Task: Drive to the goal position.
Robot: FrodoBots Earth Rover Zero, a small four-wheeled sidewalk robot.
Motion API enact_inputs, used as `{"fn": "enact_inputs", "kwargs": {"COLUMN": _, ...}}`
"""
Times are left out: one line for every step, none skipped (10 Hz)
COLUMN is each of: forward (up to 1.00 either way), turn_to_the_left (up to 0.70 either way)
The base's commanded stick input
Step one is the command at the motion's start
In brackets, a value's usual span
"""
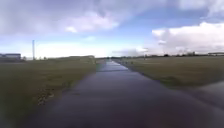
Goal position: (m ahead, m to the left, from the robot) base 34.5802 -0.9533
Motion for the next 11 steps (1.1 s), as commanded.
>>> {"fn": "enact_inputs", "kwargs": {"forward": 1.00, "turn_to_the_left": 0.00}}
{"fn": "enact_inputs", "kwargs": {"forward": 1.00, "turn_to_the_left": 0.00}}
{"fn": "enact_inputs", "kwargs": {"forward": 1.00, "turn_to_the_left": 0.00}}
{"fn": "enact_inputs", "kwargs": {"forward": 1.00, "turn_to_the_left": 0.00}}
{"fn": "enact_inputs", "kwargs": {"forward": 1.00, "turn_to_the_left": 0.00}}
{"fn": "enact_inputs", "kwargs": {"forward": 1.00, "turn_to_the_left": 0.00}}
{"fn": "enact_inputs", "kwargs": {"forward": 1.00, "turn_to_the_left": 0.00}}
{"fn": "enact_inputs", "kwargs": {"forward": 1.00, "turn_to_the_left": 0.00}}
{"fn": "enact_inputs", "kwargs": {"forward": 1.00, "turn_to_the_left": 0.00}}
{"fn": "enact_inputs", "kwargs": {"forward": 1.00, "turn_to_the_left": 0.00}}
{"fn": "enact_inputs", "kwargs": {"forward": 1.00, "turn_to_the_left": 0.00}}
